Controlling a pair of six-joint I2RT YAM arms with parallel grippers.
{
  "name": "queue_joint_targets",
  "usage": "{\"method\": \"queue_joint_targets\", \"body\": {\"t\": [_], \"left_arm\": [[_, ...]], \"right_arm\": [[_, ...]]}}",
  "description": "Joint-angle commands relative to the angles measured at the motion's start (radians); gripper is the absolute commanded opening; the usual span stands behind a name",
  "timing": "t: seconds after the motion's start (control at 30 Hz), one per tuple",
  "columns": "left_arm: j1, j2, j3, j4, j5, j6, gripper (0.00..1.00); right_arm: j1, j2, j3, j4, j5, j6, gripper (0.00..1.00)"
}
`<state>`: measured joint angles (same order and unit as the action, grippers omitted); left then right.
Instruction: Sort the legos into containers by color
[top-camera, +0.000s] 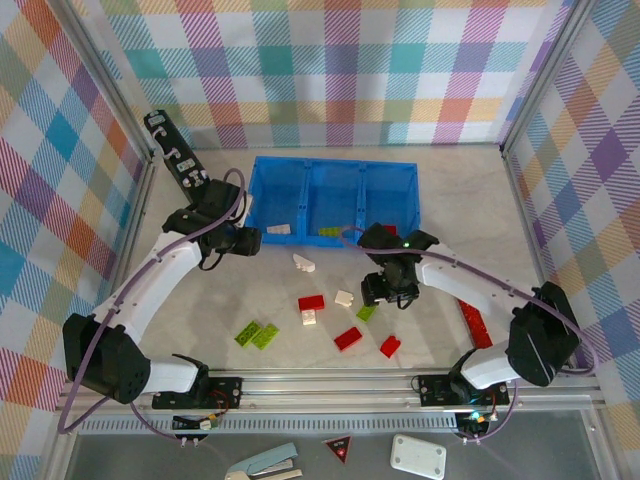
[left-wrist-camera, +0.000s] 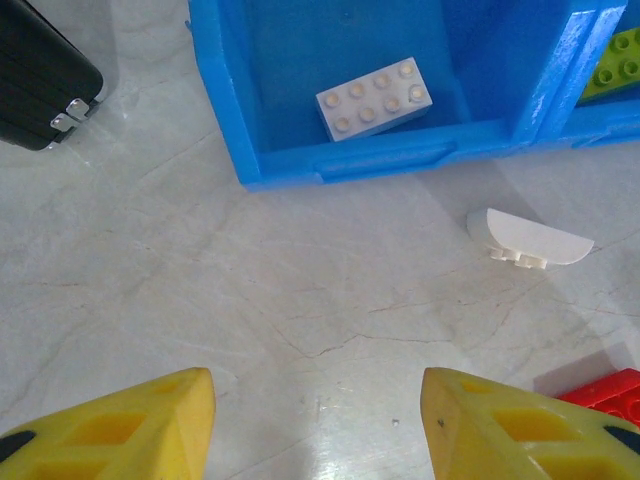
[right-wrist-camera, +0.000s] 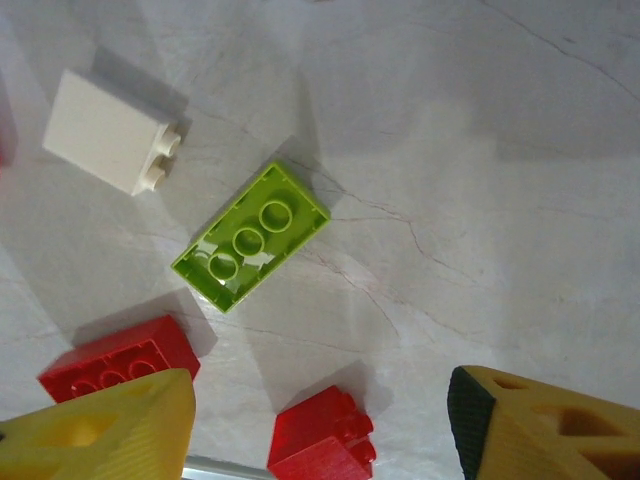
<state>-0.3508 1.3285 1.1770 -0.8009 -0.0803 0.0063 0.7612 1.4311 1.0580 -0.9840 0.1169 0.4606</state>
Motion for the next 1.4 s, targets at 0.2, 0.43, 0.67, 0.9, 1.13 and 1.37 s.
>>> {"method": "queue_joint_targets", "body": {"t": [0.2,0.43,0.67,0.9,1.13,1.37], "left_arm": [[0.006,-0.027,-0.022,0.062,-0.01,0.033,0.57],[0.006,-0.033,-0.023,0.058,-0.016,0.034,0.57],[0.006,-0.058,-0.03,0.064,-0.031,0.034,0.58],[0.006,-0.063,-0.034,0.066,-0.038,0.035,0.58],[0.006,-0.06,-0.034,0.065,-0.043,0.035,0.58],[0.006,-0.049,-0.034,0.067,-0.044,0.035,0.58]], "right_arm": [[0.039,0.041,0.016,-0.023,-0.019,-0.235,0.7],[0.154,0.05,0.018,-0.033,-0.013,-0.182,0.7],[0.278,0.132,0.062,-0.037,0.033,0.084,0.7],[0.368,0.226,0.087,-0.007,0.033,0.16,0.75],[0.398,0.293,0.088,0.04,0.024,0.177,0.82],[0.4,0.322,0.076,0.083,0.021,0.166,0.82]]}}
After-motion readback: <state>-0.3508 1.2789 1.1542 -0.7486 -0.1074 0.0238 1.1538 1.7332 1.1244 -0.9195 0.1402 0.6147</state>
